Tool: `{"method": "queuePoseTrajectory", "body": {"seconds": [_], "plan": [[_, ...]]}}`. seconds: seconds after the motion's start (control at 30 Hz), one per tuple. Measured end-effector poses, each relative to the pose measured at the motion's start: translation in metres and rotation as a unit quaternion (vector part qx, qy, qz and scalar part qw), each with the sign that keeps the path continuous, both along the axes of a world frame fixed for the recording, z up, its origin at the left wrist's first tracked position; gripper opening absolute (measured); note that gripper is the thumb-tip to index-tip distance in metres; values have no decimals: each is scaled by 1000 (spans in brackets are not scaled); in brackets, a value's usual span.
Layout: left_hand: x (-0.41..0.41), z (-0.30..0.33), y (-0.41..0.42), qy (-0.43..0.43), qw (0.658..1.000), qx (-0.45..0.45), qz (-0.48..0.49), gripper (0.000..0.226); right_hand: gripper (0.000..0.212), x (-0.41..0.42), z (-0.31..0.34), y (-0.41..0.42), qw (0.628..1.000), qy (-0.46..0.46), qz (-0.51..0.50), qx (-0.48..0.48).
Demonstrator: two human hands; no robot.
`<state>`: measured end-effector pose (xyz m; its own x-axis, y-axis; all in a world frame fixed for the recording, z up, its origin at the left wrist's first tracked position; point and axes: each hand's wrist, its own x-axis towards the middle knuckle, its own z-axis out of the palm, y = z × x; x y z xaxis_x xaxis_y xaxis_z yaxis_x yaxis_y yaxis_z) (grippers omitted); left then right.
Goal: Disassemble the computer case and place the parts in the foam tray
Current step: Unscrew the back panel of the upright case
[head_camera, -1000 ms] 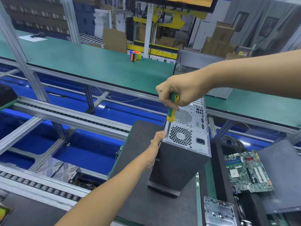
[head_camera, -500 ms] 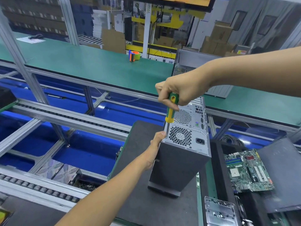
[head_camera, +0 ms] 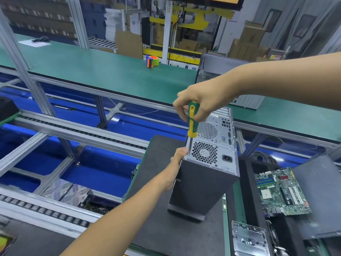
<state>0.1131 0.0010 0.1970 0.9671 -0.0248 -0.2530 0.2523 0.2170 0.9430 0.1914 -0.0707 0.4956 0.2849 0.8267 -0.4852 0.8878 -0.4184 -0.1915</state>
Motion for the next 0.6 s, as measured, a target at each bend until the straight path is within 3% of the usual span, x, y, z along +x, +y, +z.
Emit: {"method": "queuePoseTrajectory", "body": {"seconds": [0.03,0.13,0.23,0.37,0.47,0.6], "plan": [[0,0,0,-1,1000,1,-2,76,4,2,-1,2,1000,-7,-11,4],[0,0,0,-2,1000,-2,1,76,21,14,3,6,999,-39,-31,-19],[1,-1,0,-4,1000,2,7,75,14,11,8,6,998,-8,-5,-66],[1,-2,1,-2,1000,7,4,70,42,3,9,-1,996,-30,32,-81],[1,-4,1,-2,1000,10,6,71,12,8,2,-5,993,-103,39,-51],[2,-5,2,-7,1000,9,-3,85,28,17,2,-8,978,-184,34,-87]]}}
